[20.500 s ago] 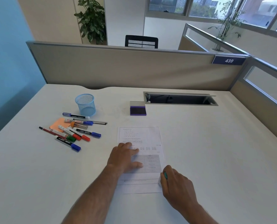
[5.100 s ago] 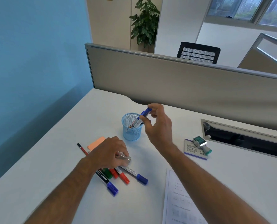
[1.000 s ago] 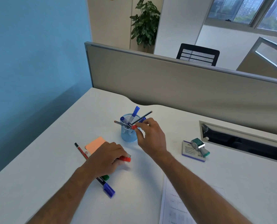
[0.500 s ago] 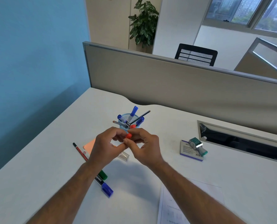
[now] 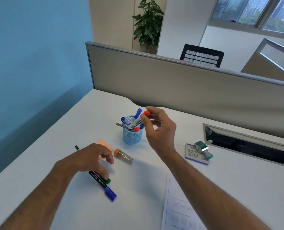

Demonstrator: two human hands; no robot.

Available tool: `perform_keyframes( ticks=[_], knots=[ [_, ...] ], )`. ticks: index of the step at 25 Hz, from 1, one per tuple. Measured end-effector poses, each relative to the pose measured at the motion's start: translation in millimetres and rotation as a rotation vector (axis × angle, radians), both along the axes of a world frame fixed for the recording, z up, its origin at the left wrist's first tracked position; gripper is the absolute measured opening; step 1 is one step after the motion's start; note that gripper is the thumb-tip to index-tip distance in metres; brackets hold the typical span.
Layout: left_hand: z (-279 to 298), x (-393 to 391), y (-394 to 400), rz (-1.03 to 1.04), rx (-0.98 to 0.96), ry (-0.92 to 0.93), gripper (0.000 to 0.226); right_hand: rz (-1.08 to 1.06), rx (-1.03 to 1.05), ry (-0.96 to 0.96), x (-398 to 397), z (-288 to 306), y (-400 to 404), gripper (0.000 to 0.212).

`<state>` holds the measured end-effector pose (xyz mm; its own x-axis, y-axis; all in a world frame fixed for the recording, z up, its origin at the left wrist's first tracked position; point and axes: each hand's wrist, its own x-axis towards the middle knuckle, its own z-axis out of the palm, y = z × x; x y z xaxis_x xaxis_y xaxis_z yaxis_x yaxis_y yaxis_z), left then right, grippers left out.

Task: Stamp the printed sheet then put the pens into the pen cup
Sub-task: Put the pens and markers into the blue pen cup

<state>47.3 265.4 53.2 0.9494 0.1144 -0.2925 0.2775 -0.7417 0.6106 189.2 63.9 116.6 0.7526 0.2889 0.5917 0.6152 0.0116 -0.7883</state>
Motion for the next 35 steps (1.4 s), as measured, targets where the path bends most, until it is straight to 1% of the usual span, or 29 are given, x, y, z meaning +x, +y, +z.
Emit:
perform_keyframes(
  ticks=[2, 3, 5, 8, 11, 13, 15, 20, 22, 24, 26, 29, 31, 33, 35],
  knots=[
    [-4.9, -3.6, -1.3, -0.029, 0.077, 0.115, 0.049, -0.006, -0.065, -0.018, 3.6, -3.2, 5.2, 0.024],
    [-7.5, -3.4, -3.1, -0.039, 0.099, 0.142, 0.046, -0.001, -0.11, -0.028, 4.7, -6.8, 7.8, 0.024],
    [-9.7, -1.5, -7.4, -0.062, 0.119, 0.153, 0.039, -0.002, -0.228, -0.049, 6.8, -15.5, 11.9, 0.026],
    [-10.2, 0.3, -11.7, -0.085, 0.109, 0.157, 0.03, -0.049, -0.481, -0.135, 10.1, -26.8, 15.9, 0.025],
    [-13.1, 1.7, -15.3, -0.115, 0.11, 0.127, 0.023, -0.089, -0.635, -0.263, 10.8, -35.1, 17.2, 0.017],
    [-15.7, 4.4, -17.0, -0.144, 0.132, 0.095, 0.02, -0.102, -0.68, -0.323, 10.4, -39.0, 17.0, 0.013],
    [-18.3, 6.2, -18.2, -0.166, 0.159, 0.055, 0.015, -0.101, -0.678, -0.352, 9.5, -42.7, 14.5, 0.014],
    [-24.0, 8.6, -23.7, -0.209, 0.237, -0.07, 0.019, -0.118, -0.56, -0.379, 1.4, -53.8, 0.4, 0.023],
    [-25.1, 8.5, -27.1, -0.229, 0.264, -0.119, 0.018, -0.099, -0.494, -0.337, -4.8, -60.8, -7.2, 0.021],
    [-25.9, 8.3, -31.5, -0.202, 0.242, -0.193, 0.016, -0.059, -0.441, -0.242, -13.0, -70.5, -15.7, 0.02],
    [-23.7, 8.3, -37.0, -0.104, 0.127, -0.295, 0.014, 0.002, -0.392, -0.132, -22.6, -81.1, -23.8, 0.027],
    [-15.0, 9.7, -47.7, 0.091, -0.132, -0.459, 0.013, 0.158, -0.384, 0.039, -36.7, -89.2, -29.9, 0.043],
    [-8.2, 10.9, -54.7, 0.153, -0.208, -0.528, 0.014, 0.268, -0.405, 0.133, -44.0, -87.7, -29.3, 0.054],
    [-2.1, 12.3, -58.9, 0.195, -0.258, -0.589, 0.016, 0.321, -0.418, 0.19, -48.8, -84.1, -25.3, 0.062],
    [3.5, 12.8, -61.6, 0.238, -0.279, -0.644, 0.016, 0.316, -0.398, 0.263, -53.0, -78.7, -18.6, 0.061]
  ],
)
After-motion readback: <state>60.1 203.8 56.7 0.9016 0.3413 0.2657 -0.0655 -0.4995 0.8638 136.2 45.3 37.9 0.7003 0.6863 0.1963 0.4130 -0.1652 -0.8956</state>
